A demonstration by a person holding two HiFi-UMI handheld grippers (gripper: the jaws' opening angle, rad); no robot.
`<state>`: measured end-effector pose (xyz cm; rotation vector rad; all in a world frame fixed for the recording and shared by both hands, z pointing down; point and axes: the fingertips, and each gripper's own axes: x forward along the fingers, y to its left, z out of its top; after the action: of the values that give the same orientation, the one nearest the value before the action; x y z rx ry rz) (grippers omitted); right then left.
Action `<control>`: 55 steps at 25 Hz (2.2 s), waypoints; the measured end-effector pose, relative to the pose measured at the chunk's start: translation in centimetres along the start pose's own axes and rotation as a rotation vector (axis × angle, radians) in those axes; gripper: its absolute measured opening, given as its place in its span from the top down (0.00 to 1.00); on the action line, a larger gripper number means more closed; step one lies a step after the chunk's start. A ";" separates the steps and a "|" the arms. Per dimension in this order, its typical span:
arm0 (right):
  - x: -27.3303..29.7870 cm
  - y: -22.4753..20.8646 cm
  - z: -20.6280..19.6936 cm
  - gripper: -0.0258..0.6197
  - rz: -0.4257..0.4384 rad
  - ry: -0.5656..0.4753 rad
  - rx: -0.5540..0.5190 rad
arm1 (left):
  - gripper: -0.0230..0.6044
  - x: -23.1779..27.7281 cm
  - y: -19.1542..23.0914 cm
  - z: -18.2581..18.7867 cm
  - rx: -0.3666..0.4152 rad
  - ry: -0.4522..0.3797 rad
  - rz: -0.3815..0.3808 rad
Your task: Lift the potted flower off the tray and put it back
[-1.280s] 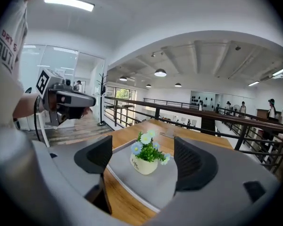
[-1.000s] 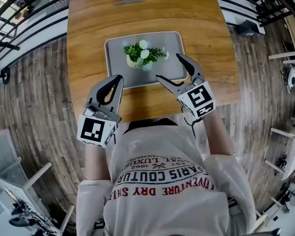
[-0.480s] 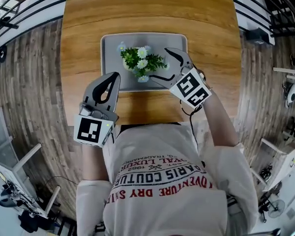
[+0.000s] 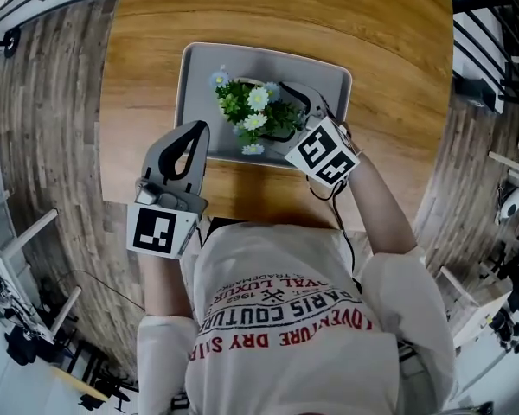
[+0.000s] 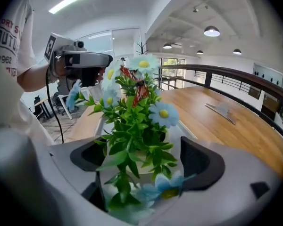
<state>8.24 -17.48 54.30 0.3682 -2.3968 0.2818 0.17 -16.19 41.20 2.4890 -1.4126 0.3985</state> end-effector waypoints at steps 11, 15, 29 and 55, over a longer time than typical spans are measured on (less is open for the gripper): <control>2.5 0.3 0.2 0.21 0.045 -0.118 -0.001 | 0.94 1.3 1.2 -1.6 -0.031 -0.011 0.062; 3.5 -0.1 -0.4 0.21 0.031 -0.145 -0.010 | 0.94 2.3 1.5 -2.8 -0.038 -0.005 0.067; 2.6 -0.9 0.8 0.21 -0.044 -0.207 -0.018 | 0.94 1.9 1.8 -3.1 -0.054 0.010 0.056; -11.6 -0.4 15.5 0.21 -0.652 -0.458 0.149 | 0.94 -6.0 7.7 6.8 0.176 -0.237 -0.146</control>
<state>7.40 -20.28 35.14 1.3674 -2.5254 0.0759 -8.68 -17.65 33.33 2.8410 -1.3158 0.2116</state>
